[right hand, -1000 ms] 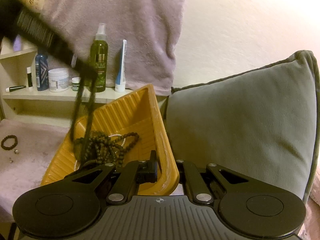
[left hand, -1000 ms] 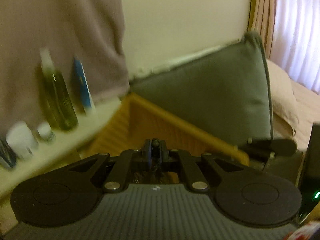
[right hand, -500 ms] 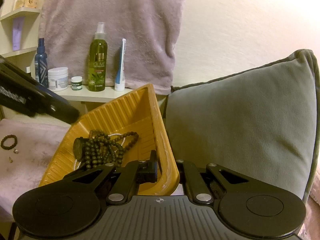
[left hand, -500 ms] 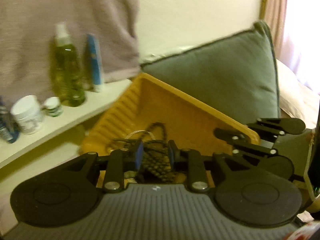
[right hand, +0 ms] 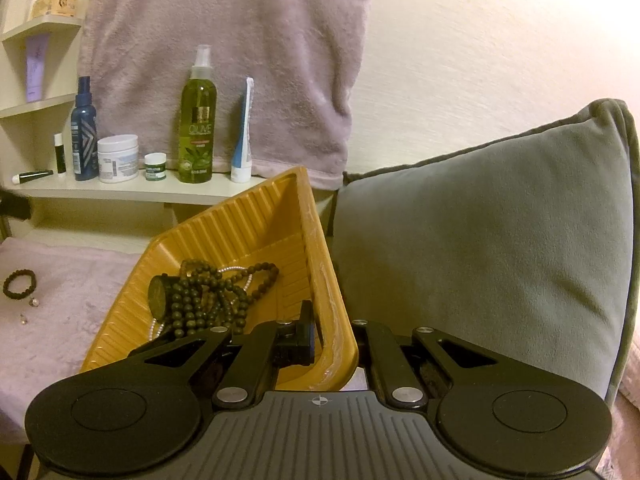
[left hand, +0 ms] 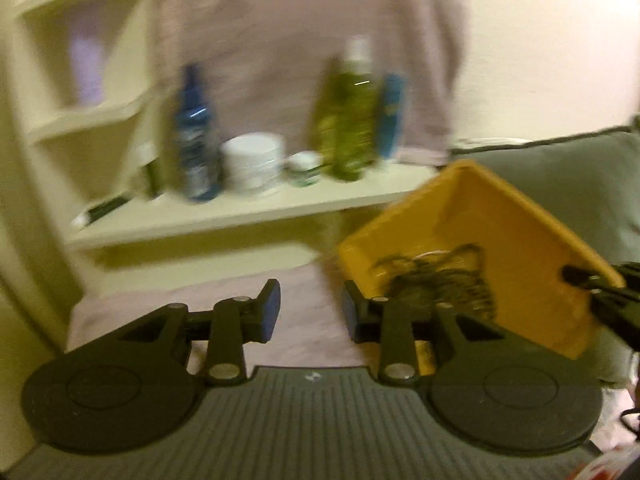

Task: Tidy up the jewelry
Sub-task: 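Grasp the small pearl earring on the towel with the left gripper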

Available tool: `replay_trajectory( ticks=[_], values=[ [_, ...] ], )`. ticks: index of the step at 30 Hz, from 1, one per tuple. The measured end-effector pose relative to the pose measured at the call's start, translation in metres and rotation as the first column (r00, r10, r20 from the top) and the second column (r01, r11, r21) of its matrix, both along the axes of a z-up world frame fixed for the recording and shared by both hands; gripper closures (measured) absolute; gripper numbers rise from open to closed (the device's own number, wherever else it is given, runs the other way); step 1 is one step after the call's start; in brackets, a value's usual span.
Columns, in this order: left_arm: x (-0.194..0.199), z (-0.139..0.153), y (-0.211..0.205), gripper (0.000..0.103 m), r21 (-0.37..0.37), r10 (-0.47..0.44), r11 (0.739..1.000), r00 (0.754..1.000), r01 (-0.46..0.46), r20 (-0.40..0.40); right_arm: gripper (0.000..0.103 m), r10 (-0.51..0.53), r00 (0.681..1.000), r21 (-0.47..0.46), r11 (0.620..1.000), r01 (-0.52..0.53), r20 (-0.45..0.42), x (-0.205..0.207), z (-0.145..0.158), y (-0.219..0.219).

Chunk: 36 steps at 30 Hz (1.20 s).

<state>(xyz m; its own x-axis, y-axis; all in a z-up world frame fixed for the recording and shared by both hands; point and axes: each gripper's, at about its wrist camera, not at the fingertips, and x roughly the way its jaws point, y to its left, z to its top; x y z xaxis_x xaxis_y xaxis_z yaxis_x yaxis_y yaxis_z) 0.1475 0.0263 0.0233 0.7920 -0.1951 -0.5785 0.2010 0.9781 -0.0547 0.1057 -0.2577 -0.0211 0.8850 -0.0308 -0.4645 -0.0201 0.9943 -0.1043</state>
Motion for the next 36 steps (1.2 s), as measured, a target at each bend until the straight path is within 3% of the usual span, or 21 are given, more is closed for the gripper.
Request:
replay_trajectory(
  ticks=[5, 10, 14, 19, 28, 36],
  values=[
    [-0.013, -0.019, 0.036, 0.074, 0.013, 0.153, 0.988, 0.988, -0.152, -0.014, 0.097, -0.001, 1.000, -0.004, 1.000, 0.001, -0.002, -0.001, 0.000, 0.001],
    [-0.026, -0.043, 0.071, 0.073, 0.016, 0.286, 0.958, 0.957, -0.286, -0.041, 0.097, -0.001, 1.000, -0.007, 1.000, 0.001, -0.003, -0.001, 0.000, 0.001],
    [-0.034, -0.062, 0.082, 0.074, 0.069, 0.338, 0.940, 0.940, -0.334, -0.055, 0.097, -0.003, 1.000, -0.008, 1.000, 0.003, -0.006, -0.001, -0.001, 0.000],
    [-0.036, -0.080, 0.083, 0.074, 0.062, 0.341, 0.940, 0.936, -0.336, -0.090, 0.097, -0.005, 1.000, -0.013, 1.000, 0.004, -0.008, 0.000, -0.002, 0.000],
    [-0.023, -0.099, 0.042, 0.074, 0.055, 0.260, 0.965, 0.963, -0.257, -0.069, 0.097, -0.007, 1.000, -0.015, 1.000, 0.007, -0.013, 0.002, -0.003, -0.001],
    [-0.009, -0.109, 0.019, 0.088, 0.101, 0.197, 0.977, 0.977, -0.189, -0.075, 0.097, -0.008, 1.000, -0.016, 1.000, 0.008, -0.014, 0.002, -0.003, -0.001]
  ],
)
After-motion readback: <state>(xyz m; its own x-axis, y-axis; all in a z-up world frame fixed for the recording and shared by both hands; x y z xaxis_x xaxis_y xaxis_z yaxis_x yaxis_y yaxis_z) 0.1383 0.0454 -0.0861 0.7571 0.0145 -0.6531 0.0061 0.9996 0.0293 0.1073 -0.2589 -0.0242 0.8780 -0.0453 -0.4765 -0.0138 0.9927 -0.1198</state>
